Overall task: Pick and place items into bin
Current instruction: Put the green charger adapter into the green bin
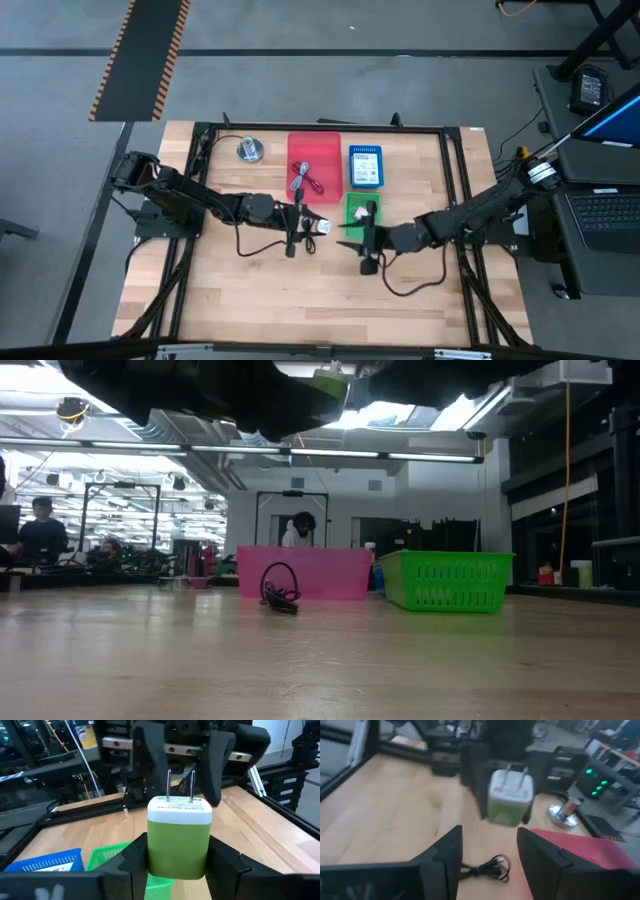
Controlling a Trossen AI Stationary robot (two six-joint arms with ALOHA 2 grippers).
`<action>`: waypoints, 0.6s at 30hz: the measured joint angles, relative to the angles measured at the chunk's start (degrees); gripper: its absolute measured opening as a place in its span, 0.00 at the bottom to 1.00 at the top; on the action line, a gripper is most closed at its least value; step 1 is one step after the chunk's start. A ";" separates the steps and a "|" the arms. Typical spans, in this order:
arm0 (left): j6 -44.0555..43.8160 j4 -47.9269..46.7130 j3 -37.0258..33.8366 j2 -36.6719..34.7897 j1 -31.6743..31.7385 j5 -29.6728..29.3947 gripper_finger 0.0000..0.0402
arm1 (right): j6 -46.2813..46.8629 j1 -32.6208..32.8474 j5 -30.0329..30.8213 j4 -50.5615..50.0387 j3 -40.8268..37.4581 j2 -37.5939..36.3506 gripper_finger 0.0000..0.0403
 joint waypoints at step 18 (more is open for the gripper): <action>1.95 2.75 -0.02 0.04 0.26 1.26 0.36 | -1.48 -6.67 -14.19 10.89 0.07 1.43 0.41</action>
